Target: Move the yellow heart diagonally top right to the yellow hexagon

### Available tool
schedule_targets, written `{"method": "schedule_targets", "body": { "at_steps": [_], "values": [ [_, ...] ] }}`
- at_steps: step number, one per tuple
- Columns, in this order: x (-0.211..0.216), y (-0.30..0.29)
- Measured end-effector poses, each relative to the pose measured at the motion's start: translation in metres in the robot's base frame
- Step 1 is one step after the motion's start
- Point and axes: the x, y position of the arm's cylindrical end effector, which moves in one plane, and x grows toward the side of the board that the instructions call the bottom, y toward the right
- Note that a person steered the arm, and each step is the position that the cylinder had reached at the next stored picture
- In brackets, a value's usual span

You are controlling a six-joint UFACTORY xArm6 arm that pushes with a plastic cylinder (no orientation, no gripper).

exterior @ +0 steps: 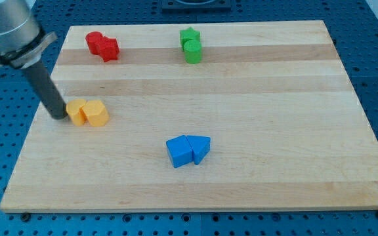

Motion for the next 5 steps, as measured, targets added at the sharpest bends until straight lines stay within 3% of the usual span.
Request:
{"method": "schedule_targets", "body": {
  "at_steps": [3,5],
  "values": [
    [-0.073,0.059],
    [-0.074,-0.006]
  ]
}}
